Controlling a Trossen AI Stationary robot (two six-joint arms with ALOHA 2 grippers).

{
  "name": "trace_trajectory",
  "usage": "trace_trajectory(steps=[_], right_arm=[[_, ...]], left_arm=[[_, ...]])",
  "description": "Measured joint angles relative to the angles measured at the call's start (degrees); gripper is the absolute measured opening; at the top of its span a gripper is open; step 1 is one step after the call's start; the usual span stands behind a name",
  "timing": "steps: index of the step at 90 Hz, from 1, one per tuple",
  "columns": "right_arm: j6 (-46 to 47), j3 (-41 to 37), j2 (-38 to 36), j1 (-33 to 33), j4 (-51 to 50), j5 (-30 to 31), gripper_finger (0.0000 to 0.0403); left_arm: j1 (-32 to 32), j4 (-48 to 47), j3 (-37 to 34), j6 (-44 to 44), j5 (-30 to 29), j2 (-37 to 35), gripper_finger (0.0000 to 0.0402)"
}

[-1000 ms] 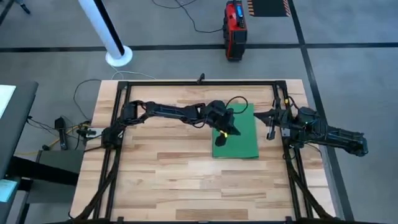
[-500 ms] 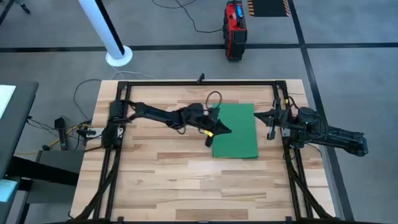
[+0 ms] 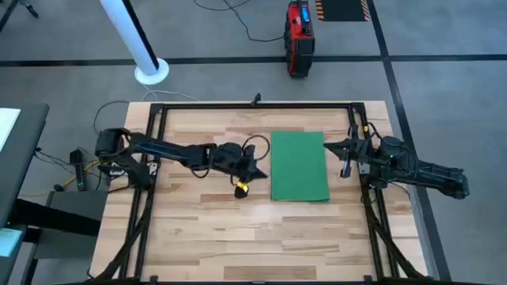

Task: Organize paper
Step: Move the green paper to the top left of the table

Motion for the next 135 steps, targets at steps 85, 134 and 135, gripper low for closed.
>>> trace_trajectory(steps=[85,134,135], right_arm=[[0.00,0.00,0.29,0.00,0.40,0.07,0.0000],[-0.22,0.02,3.82,-0.60,1.55,0.07,0.0000],[-0.21,0.02,3.88,-0.70,1.59,0.07,0.0000]], left_arm=[[-3.21,-1.37,4.34,9.58,0.00,10.29,0.0067],[-3.46,3.53,6.67,9.22,0.52,17.05,0.0075],[-3.48,3.72,6.67,9.24,0.52,17.05,0.0075]])
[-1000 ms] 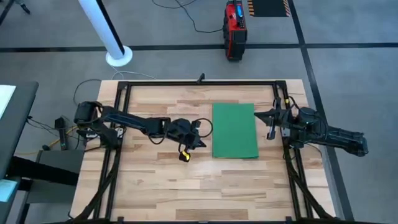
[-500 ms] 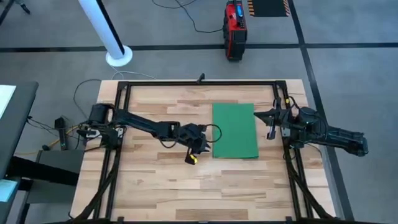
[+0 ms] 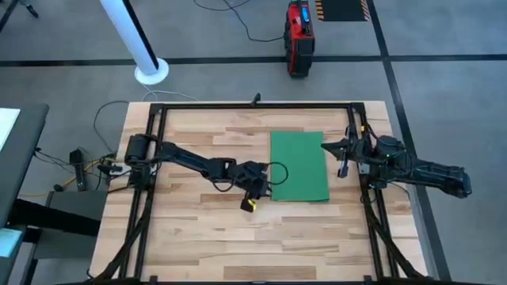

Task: Organize paper
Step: Move the green paper to the top left of the table

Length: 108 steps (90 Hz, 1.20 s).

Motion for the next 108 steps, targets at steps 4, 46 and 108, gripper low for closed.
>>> trace_trajectory(steps=[4,46,108], right_arm=[[0.01,0.00,0.20,-0.49,-0.02,0.02,0.0000],[0.21,0.00,0.69,-2.66,0.16,0.00,0.0000],[1.13,0.00,0.69,-2.55,0.43,-0.02,0.0000]], left_arm=[[-0.04,0.47,0.00,0.17,0.00,0.00,0.0075],[0.01,-1.17,0.00,1.95,-0.55,-0.02,0.0076],[-2.54,0.25,0.12,5.94,-7.44,1.84,0.0138]])
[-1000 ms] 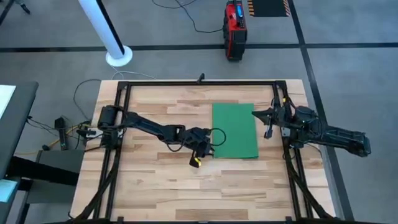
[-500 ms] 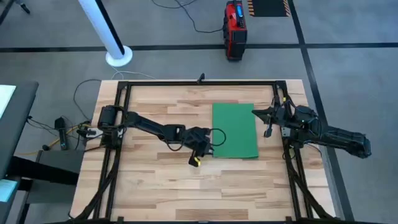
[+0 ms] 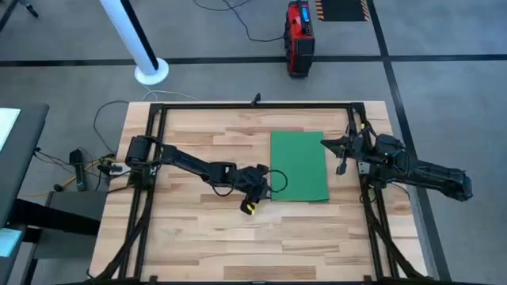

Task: Organize paper
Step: Move the green paper to the top left of the table

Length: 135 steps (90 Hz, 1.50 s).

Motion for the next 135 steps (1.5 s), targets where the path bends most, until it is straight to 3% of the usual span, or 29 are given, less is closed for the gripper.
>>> trace_trajectory(steps=[34,57,68,89,114,135], right_arm=[[0.12,-0.02,0.00,0.08,-1.36,-0.02,0.0000],[0.15,-0.04,-0.01,0.08,-2.70,-0.04,0.0000],[0.64,-0.04,-0.02,0.06,-2.62,-0.04,0.0000],[1.06,-0.04,0.00,0.08,-2.71,-0.07,0.0000],[1.11,-0.04,0.00,0.08,-2.72,-0.07,0.0000],[1.21,-0.04,0.00,0.08,-2.89,-0.07,0.0000]], left_arm=[[-0.73,-1.97,6.22,-1.05,-3.05,7.19,0.0139],[-0.75,-13.05,13.67,-1.27,-5.49,9.47,0.0137],[-0.74,-14.90,14.62,-0.73,-6.99,9.42,0.0113],[-0.75,-18.54,16.55,-0.52,-6.41,9.44,0.0009],[-0.77,-19.52,16.82,-1.58,-6.89,7.85,0.0001],[-0.39,-26.57,16.84,-5.15,-15.75,2.83,0.0001]])
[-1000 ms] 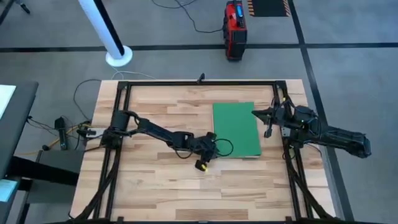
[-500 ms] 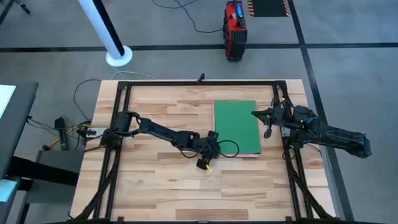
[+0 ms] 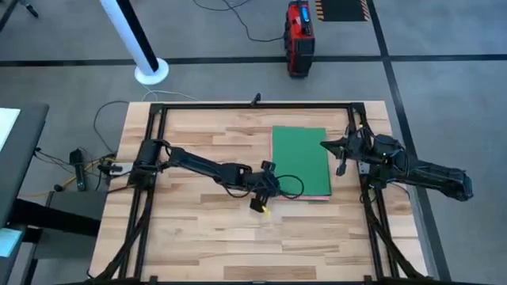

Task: Organize paper
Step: Move the green paper to the top left of the table

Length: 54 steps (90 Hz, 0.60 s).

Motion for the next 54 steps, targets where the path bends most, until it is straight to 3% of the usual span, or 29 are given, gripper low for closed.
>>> trace_trajectory(steps=[29,54], right_arm=[[0.46,0.00,-0.01,0.00,-0.25,-0.02,0.0000],[0.48,0.01,0.00,0.00,-1.01,-0.02,0.0000]], left_arm=[[1.70,-16.27,-0.07,-13.29,-6.51,-4.16,0.0000],[1.72,-18.76,-7.53,-25.11,-9.41,-7.05,0.0000]])
